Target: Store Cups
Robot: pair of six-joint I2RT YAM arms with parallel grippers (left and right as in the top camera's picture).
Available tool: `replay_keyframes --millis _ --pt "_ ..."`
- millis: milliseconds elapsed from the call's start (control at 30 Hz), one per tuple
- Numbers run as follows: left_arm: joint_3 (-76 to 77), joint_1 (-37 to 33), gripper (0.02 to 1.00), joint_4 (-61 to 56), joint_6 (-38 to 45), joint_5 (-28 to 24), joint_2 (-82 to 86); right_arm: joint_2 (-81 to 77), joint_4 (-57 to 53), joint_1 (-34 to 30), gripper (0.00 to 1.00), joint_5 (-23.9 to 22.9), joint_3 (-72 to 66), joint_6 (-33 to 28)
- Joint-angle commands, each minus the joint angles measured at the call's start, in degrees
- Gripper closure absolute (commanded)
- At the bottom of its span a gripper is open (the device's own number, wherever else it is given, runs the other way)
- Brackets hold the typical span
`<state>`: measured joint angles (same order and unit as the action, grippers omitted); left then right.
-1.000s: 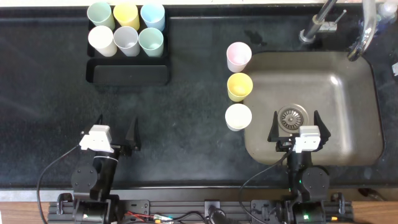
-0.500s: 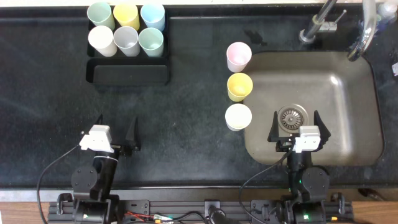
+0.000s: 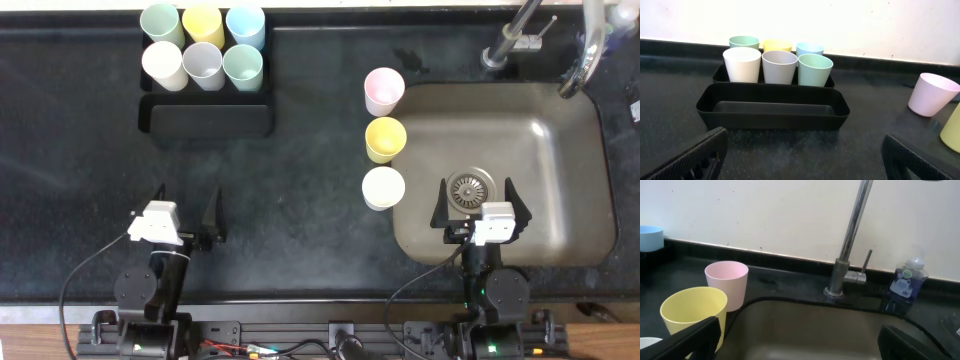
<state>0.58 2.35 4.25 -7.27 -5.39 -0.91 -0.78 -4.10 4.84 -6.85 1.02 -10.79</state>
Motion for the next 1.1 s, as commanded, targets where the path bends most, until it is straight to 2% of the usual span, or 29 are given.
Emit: replay_keyframes --millis 33,267,433,600,767,867,1100 --pt "-0.1 0.0 0.018 -0.3 -0.1 -0.6 0.7 0.6 0.3 -0.4 0.003 -0.2 -0.7 -0.2" --pt "2.0 0.0 0.018 -1.1 -4.2 -0.6 -0.7 0.6 0.3 -0.4 0.003 -0.2 -0.7 -0.2" --pt "13.9 0.0 0.018 -1.6 -4.2 -0.6 -14.7 0.6 0.3 -0.4 0.005 -0.2 -0.7 -0.2" --pt "35.3 0.2 0.018 3.3 -4.1 -0.6 -36.5 0.6 0.3 -0.4 0.003 -0.2 -0.7 -0.2" --pt "63.1 2.9 0.018 18.5 -4.1 -0.5 -58.1 0.6 0.3 -0.4 0.005 -0.2 -0.7 -0.2" --pt "79.1 5.9 0.02 27.2 -4.2 0.0 -70.1 0.6 0.3 -0.4 0.003 -0.2 -0.7 -0.2" --pt "112.9 16.9 0.018 45.9 -10.3 6.5 -96.7 0.6 0.3 -0.4 0.005 -0.2 -0.7 -0.2"
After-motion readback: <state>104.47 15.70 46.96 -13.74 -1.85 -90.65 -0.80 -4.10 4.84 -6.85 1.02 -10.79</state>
